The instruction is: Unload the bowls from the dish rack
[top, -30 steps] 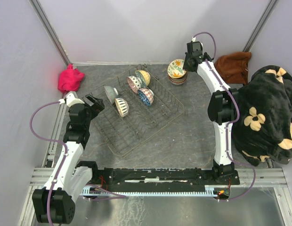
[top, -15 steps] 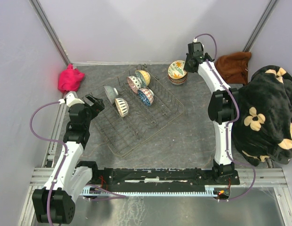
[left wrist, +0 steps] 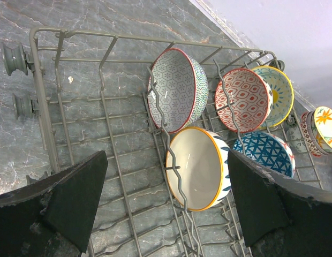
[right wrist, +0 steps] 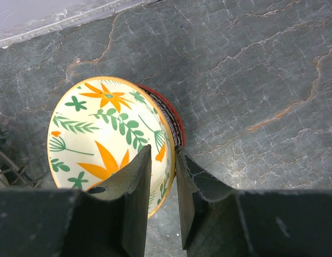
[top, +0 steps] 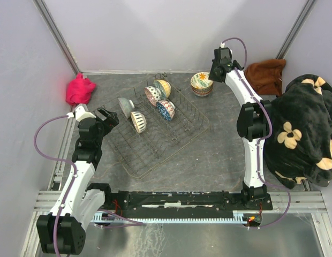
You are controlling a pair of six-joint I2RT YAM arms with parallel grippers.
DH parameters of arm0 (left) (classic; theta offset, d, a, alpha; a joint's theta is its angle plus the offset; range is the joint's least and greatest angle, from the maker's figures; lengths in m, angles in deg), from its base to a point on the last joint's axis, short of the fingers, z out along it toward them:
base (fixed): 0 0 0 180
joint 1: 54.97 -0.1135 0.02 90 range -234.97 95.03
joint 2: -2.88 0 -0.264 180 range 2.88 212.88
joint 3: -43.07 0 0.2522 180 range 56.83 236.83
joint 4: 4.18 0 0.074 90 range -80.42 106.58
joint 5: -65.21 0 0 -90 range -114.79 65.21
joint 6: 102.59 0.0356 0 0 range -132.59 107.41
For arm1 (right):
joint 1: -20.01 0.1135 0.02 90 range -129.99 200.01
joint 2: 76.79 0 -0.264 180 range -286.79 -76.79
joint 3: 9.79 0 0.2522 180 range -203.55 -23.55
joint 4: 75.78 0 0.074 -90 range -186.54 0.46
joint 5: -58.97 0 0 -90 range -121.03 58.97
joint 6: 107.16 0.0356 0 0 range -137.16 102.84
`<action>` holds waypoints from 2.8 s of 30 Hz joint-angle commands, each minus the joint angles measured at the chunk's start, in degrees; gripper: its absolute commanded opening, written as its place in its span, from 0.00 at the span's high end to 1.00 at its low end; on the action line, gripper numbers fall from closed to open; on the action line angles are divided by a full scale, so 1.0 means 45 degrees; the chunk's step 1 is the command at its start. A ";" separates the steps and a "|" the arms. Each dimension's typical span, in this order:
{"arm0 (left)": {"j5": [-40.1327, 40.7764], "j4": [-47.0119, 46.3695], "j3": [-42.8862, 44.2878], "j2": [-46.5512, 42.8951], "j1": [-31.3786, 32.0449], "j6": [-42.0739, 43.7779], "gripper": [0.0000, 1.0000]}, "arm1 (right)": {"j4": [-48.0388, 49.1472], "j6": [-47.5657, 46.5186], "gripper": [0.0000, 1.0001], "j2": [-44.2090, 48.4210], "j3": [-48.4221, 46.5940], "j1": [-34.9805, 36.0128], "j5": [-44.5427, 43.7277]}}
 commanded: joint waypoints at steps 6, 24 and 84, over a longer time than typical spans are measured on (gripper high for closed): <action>0.0067 -0.0615 0.0068 -0.0103 0.0024 -0.0417 0.01 | 0.0893 -0.0031 0.65 0.1458 0.0741 -0.0053 -0.0428; -0.0001 -0.0615 0.0068 -0.0120 0.0024 -0.0461 0.01 | 0.1673 -0.0664 0.58 0.3914 0.2646 0.0103 -0.1285; 0.0649 0.0468 0.0332 -0.1179 0.0024 -0.0260 0.01 | 0.4420 -0.8147 0.44 0.1203 0.4185 0.9603 -1.0149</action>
